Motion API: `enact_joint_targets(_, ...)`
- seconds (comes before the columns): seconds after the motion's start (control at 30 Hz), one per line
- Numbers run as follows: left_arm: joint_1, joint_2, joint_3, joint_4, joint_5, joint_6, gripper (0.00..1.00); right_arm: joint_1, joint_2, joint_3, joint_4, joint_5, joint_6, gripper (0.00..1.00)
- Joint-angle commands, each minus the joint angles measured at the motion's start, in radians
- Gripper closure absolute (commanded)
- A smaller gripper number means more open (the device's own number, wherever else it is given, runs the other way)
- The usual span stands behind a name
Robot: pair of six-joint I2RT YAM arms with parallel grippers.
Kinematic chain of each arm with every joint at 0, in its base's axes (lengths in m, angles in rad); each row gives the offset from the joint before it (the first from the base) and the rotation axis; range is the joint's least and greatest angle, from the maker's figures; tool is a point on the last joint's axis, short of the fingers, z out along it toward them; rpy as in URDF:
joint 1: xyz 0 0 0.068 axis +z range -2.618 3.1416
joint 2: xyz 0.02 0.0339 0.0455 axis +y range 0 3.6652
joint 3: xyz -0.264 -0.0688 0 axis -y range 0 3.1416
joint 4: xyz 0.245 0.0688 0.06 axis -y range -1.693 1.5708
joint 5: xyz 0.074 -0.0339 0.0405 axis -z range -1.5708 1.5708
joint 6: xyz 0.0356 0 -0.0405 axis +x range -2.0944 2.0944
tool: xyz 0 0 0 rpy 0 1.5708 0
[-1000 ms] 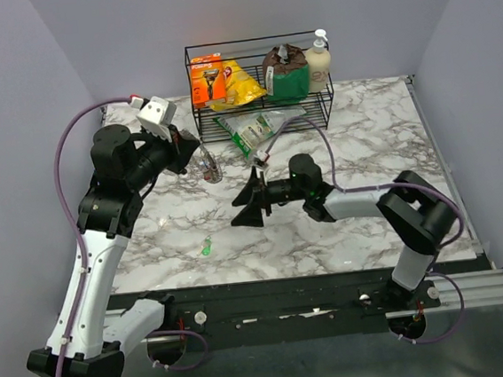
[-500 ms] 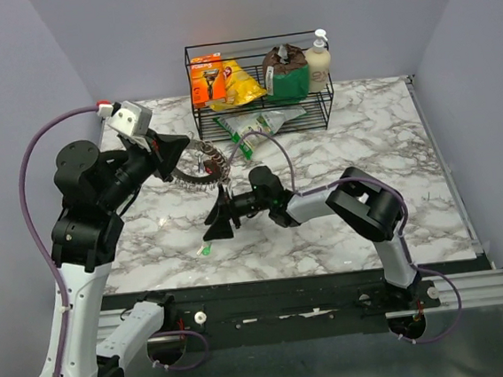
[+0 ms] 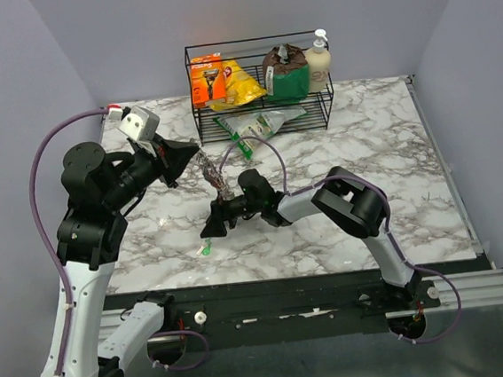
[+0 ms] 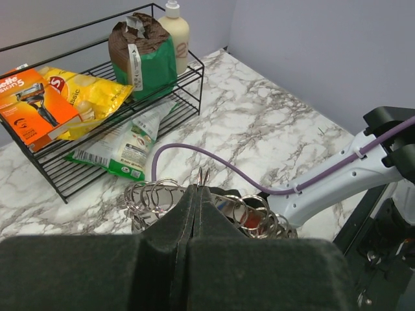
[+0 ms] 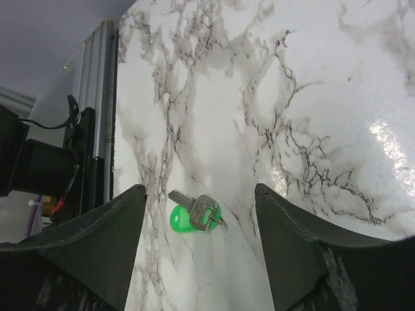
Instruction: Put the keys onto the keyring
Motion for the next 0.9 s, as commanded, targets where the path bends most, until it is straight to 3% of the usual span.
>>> enact_joint_targets(0.0,0.006,-0.029,-0.020,0.072,0.059,-0.009,1.00,0.007,0.034,0.035,-0.047,0.042,-0.033,0.28)
enact_joint_targets(0.53,0.006,-0.014,-0.026,0.069,0.082,-0.006,1.00,0.020,0.060,0.041,-0.099,0.001,-0.068,0.48)
enact_joint_targets(0.87,0.006,-0.017,-0.033,0.072,0.085,-0.009,1.00,0.022,0.065,0.030,-0.120,-0.030,-0.083,0.49)
